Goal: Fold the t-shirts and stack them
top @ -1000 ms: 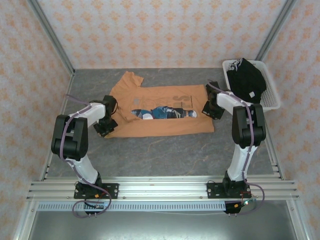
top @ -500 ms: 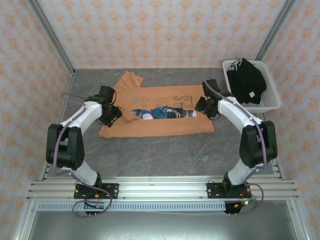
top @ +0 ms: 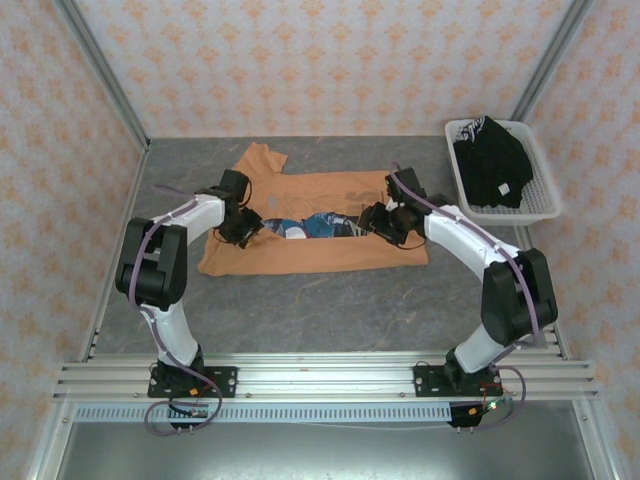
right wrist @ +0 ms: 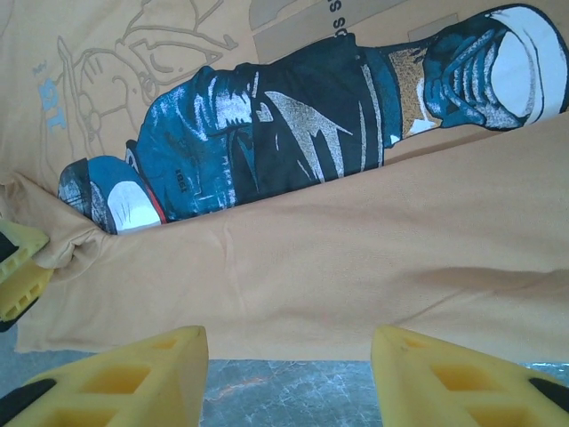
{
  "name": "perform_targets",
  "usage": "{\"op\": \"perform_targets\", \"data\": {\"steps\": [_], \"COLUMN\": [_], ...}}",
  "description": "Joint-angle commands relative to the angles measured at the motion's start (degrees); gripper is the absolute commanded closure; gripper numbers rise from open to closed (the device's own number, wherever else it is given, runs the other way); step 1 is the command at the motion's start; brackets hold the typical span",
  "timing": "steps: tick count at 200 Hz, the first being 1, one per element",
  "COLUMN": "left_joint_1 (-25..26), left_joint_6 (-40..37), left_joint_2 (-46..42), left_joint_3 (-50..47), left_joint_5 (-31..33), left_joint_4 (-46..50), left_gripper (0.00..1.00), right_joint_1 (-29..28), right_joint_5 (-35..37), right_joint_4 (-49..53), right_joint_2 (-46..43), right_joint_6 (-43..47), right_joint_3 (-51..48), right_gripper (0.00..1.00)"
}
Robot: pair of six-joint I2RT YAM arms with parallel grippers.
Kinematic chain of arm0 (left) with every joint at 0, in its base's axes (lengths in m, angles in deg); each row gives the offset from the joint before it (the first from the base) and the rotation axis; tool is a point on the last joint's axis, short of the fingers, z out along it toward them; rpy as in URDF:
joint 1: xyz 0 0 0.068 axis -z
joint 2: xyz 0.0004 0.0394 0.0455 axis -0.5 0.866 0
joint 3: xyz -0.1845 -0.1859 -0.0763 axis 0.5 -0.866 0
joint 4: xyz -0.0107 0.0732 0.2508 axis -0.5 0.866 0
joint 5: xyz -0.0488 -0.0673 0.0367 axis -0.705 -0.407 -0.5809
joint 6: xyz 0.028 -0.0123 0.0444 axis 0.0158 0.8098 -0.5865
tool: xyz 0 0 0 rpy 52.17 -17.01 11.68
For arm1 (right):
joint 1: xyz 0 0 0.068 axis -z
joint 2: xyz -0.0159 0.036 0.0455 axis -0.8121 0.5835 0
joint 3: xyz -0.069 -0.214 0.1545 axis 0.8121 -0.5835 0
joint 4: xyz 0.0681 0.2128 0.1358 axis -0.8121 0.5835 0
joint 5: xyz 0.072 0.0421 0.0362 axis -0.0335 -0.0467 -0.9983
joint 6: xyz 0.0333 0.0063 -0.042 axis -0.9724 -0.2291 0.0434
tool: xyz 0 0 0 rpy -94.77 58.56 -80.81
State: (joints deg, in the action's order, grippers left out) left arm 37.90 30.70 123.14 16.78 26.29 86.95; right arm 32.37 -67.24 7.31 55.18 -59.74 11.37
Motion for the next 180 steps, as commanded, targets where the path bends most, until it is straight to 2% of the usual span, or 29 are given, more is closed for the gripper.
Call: {"op": "perform_targets", "data": {"steps": [1, 21, 51, 128, 180], "left_joint_1": [0.8, 1.06, 1.55, 2.79, 4.17], "left_joint_6": [0.08, -0.28, -1.6, -7.51, -10.41], "left_joint_2": [1.17, 2.15, 4.83, 15.07, 17.05], "left_joint_3": [3.46, 5.56, 10.06, 24.57, 29.72], "left_joint_5": [0.55, 0.37, 0.52, 0.16, 1.06], "left_joint_4": [-0.03, 0.63, 3.39, 12.65, 16.18], "left_gripper": [0.77, 0.9, 0.95, 0.96, 0.96], "right_joint_1": [-0.17, -0.16, -0.13, -0.13, -0.13], "right_joint_5": [0.04, 0.46, 0.75, 0.85, 0.71], "right_joint_4": [-0.27, -0.03, 0.36, 1.33, 1.24], "right_joint_2": [-1.63, -1.88, -1.69, -1.13, -0.54], "right_joint_6": [-0.88, -1.01, -1.1, -1.43, -1.81], "right_joint_3": [-0.55, -0.63, -0.54, -0.8, -1.66], "right_gripper": [0.49, 0.5, 0.5, 0.52, 0.53]}}
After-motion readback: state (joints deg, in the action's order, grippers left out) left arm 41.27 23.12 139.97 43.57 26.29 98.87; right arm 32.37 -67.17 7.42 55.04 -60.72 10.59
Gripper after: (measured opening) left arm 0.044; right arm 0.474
